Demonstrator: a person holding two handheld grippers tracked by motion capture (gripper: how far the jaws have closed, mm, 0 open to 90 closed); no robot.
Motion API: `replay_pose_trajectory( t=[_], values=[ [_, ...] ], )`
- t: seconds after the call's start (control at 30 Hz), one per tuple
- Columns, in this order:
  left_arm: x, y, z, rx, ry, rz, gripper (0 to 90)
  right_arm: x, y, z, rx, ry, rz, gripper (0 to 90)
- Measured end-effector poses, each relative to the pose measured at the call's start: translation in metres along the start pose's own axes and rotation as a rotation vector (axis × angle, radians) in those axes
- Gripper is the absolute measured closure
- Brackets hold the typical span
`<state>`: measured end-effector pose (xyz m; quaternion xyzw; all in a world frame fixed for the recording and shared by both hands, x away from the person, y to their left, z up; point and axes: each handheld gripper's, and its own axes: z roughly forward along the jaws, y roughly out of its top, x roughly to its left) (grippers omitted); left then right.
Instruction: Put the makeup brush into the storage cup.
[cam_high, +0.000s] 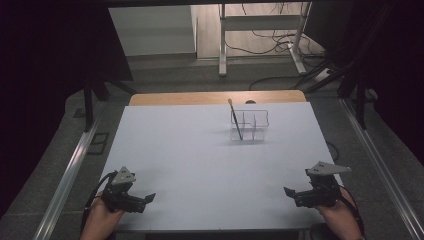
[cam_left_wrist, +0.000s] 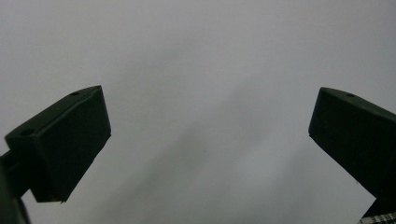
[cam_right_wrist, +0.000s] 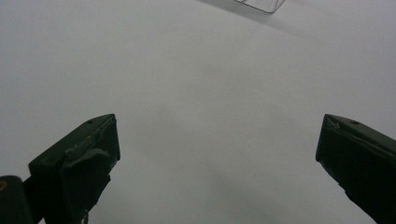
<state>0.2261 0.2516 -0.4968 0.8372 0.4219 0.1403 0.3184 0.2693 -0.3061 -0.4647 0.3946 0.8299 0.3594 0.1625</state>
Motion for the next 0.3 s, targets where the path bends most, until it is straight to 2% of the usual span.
replay_pose_trajectory(
  t=[0.3],
  values=[
    [-0.0003,0.0009,0.0008,0.008,0.002,0.008,0.0,-0.0008,-0.0004,0.0014,0.012,0.005,0.003,0.0]
  ],
)
